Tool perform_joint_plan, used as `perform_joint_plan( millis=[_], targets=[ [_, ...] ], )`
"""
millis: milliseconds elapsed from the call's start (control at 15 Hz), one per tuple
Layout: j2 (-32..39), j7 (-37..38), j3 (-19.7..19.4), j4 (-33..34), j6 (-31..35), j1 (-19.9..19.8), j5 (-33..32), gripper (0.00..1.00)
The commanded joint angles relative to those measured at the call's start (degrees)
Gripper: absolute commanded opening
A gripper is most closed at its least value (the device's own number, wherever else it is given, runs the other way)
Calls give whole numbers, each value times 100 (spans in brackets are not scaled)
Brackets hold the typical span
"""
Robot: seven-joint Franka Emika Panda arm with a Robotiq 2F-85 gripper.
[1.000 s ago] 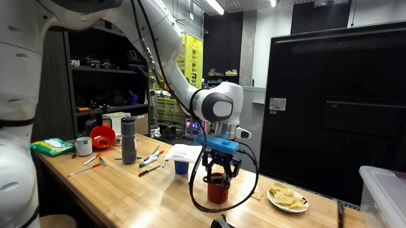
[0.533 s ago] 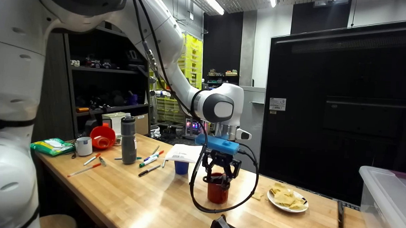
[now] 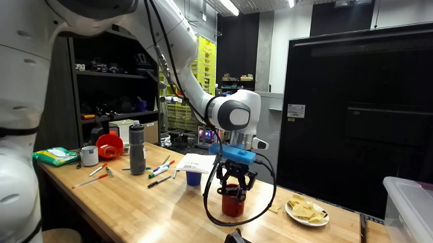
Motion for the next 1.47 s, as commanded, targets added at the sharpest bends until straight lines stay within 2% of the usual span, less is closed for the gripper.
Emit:
perform_joint_plan(
  millis=[0,133,267,333,400,1000,1200,1400],
  targets=[
    [40,-112,98,95,-109,-127,131,34],
    [29,-116,96,116,-122,-130,137,19],
    [19,-118,94,120,-119,-135,139,8],
    [18,-117,93,123,-116,-138,139,9],
    [14,-118,93,119,-111,-141,139,15],
    [-476,-231,78,-242,156,-148,54,7],
    [-680,-415,67,-397,217,-134,26,17],
    [-820,-584,43,-504,239,-118,6,19]
  ],
)
